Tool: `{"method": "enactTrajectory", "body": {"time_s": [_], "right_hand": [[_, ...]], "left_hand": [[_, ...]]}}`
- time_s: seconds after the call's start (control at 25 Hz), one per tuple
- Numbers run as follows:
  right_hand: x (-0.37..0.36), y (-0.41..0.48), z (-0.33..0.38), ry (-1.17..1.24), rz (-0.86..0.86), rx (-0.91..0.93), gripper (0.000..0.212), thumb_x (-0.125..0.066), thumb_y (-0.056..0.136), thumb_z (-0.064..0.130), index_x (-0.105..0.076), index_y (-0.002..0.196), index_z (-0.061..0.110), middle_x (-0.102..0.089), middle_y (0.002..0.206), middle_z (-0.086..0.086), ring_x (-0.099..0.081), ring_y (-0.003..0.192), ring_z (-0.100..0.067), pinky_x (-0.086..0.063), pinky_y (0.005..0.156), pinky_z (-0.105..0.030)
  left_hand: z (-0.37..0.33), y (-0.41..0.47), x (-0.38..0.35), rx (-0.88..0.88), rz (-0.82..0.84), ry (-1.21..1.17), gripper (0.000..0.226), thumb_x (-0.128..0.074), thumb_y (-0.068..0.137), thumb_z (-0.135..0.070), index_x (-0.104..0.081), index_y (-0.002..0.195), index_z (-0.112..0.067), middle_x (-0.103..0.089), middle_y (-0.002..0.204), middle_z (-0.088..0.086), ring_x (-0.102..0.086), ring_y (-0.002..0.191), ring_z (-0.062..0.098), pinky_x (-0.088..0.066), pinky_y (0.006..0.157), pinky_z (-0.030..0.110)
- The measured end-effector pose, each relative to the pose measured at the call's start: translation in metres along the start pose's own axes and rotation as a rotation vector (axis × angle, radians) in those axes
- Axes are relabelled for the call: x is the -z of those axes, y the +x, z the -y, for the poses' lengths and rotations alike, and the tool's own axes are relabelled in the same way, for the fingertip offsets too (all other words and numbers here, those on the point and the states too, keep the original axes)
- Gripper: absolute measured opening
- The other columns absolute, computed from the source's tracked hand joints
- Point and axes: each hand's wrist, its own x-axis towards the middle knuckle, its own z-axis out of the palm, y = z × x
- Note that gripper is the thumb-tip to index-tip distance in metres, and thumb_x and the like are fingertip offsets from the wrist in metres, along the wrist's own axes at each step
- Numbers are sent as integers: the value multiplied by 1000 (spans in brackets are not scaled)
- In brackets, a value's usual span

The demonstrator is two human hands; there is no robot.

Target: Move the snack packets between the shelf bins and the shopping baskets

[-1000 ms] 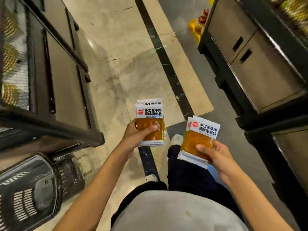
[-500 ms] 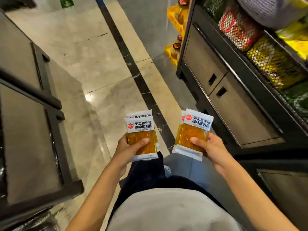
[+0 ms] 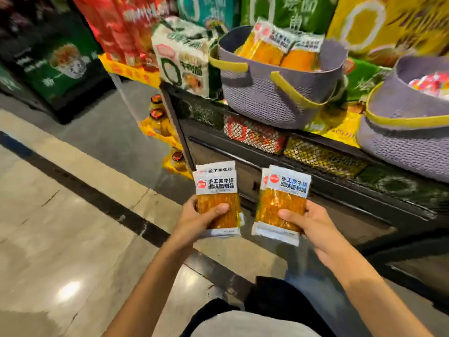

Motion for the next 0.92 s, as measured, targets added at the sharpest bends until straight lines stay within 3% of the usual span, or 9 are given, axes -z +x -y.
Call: {"method": "enactTrajectory", "body": {"time_s": [0.24, 0.32, 0.48, 0.56, 0.64, 0.72, 0.8, 0.88, 0.92], "right_hand": [[-1, 57, 112, 105, -129, 275, 43, -71, 56, 17, -62, 98, 17, -73, 91, 7, -70, 83, -8, -57, 74, -23], [7, 79, 160, 90, -138, 396, 44, -70, 58, 18, -61, 101, 18, -73, 92, 9, -70, 85, -7, -57, 73, -22], [22, 121, 243, 44, -223, 569, 39, -68, 76, 3, -56, 111, 11, -69, 93, 7, -68, 73, 1, -53, 63, -15], [29, 145, 269, -29, -296, 603, 42, -67, 79, -1, -51, 115, 12, -66, 97, 3, -66, 70, 3, -52, 64, -14], [39, 171, 277, -172, -363, 574, 44, -72, 77, 1, -50, 111, 18, -65, 108, -4, -67, 86, -8, -53, 81, -25], [46, 191, 275, -362, -449, 504, 41, -78, 73, 10, -52, 101, 25, -65, 115, -8, -63, 102, -22, -48, 96, -42], [46, 198, 272, -522, -514, 456, 47, -78, 74, 18, -54, 114, 21, -61, 124, -10, -58, 114, -27, -42, 102, -43], [40, 199, 273, -724, -585, 388, 84, -74, 79, 27, -26, 145, 7, -43, 144, -14, -41, 132, -29, -34, 108, -38], [35, 198, 273, -807, -582, 357, 95, -71, 82, 33, -11, 149, 4, -29, 152, -17, -30, 139, -30, -30, 111, -38]], "left_hand": [[-135, 113, -29, -277, 172, 106, 28, -73, 75, -12, -60, 99, -20, -70, 93, -5, -67, 72, -2, -53, 63, 12], [-183, 144, -44, -377, 218, 103, 28, -75, 71, -17, -60, 94, -21, -71, 85, -11, -67, 72, -1, -53, 64, 12], [-263, 195, -63, -509, 288, 179, 64, -86, 56, -38, -60, 111, -19, -72, 96, -9, -69, 86, 5, -55, 72, 17], [-292, 222, -69, -554, 259, 226, 56, -83, 65, -31, -58, 113, -17, -68, 96, -8, -67, 82, 1, -54, 72, 16], [-312, 250, -73, -573, 239, 326, 37, -74, 77, -22, -56, 110, -18, -65, 93, -7, -64, 68, -7, -51, 64, 11], [-323, 280, -73, -505, 322, 512, 36, -72, 80, -23, -57, 112, -15, -67, 101, -1, -65, 68, -7, -51, 62, 10], [-327, 299, -72, -464, 324, 797, 75, -79, 68, -48, -50, 126, -12, -62, 123, 5, -65, 98, 6, -52, 85, 24], [-327, 306, -76, -519, 222, 1066, 122, -76, 57, -69, -19, 148, -12, -34, 150, 12, -40, 133, 24, -34, 111, 39], [-324, 302, -80, -549, 182, 1140, 129, -73, 61, -68, -1, 151, -12, -17, 156, 15, -24, 142, 29, -23, 116, 41]]}}
